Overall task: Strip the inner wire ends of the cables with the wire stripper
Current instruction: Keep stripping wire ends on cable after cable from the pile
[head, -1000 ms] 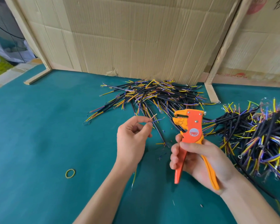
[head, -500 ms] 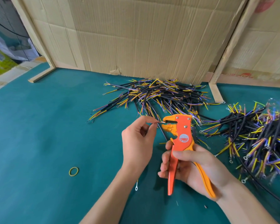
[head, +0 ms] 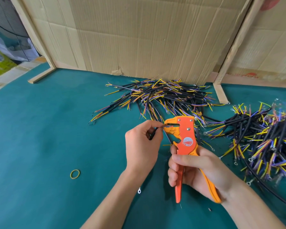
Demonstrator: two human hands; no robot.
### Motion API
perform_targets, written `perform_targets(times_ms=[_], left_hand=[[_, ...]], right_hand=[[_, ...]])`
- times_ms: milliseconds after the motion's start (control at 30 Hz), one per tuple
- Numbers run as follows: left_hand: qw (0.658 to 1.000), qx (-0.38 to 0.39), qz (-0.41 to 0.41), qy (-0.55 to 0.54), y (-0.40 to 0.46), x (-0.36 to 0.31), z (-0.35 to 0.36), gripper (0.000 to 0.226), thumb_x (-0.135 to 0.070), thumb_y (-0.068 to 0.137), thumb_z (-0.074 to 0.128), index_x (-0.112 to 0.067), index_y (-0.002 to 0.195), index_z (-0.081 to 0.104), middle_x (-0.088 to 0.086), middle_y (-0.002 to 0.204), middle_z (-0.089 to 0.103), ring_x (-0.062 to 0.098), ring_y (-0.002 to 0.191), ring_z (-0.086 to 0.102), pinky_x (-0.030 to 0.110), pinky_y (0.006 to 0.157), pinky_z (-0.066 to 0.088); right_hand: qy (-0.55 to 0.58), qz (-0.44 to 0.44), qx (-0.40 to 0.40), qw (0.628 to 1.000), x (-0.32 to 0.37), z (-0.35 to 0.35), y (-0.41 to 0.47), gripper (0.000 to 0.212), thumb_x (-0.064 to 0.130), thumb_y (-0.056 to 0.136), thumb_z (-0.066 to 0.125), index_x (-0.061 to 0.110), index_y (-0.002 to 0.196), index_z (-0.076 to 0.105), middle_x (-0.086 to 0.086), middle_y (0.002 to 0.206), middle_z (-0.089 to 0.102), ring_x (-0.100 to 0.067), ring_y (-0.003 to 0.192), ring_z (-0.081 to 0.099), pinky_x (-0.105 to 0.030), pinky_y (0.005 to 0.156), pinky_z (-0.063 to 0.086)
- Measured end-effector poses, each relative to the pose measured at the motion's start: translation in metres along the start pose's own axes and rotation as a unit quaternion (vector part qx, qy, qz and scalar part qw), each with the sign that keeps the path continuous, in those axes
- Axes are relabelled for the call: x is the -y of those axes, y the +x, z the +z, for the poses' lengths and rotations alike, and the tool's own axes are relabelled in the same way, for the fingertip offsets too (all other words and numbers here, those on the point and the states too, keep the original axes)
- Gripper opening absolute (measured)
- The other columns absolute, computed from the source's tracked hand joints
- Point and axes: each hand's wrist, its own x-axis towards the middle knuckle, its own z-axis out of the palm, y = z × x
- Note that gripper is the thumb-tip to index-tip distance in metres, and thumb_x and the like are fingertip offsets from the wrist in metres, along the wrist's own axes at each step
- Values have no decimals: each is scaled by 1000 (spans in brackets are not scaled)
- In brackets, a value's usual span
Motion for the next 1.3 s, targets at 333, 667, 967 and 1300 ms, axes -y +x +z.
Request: perform_targets(times_ms=[333,667,967,1300], left_hand=[[1000,-4,8,11,1,1,0,22,-6,86,72,-28,81,75,-13,58,58,6,53,47,14,56,39],[1000,-13,9,17,0,0,0,20,-7,86,72,-26,83,77,-9,60,59,6,52,47,13,56,38],[1000,-17,-6,-7,1,1,0,22,-9,86,73,-30,80,76,-13,57,58,5,51,47,13,56,39],[1000,8,20,2,-2,1,2,19,-10,89,68,-26,88,78,-19,59,58,2,52,49,12,57,37]], right_hand=[[-7,2,-5,1000,2,2,0,14,10,82,71,5,86,59,-16,69,46,-29,56,49,-40,54,48],[-3,2,8,1000,0,-4,2,26,7,73,80,5,92,62,-17,73,50,-33,63,54,-44,60,52],[14,-6,15,1000,0,-8,2,30,4,71,84,5,95,66,-19,78,52,-36,70,57,-48,67,55],[18,-6,8,1000,1,-9,2,31,3,73,80,3,99,65,-23,81,57,-38,72,59,-49,67,55]])
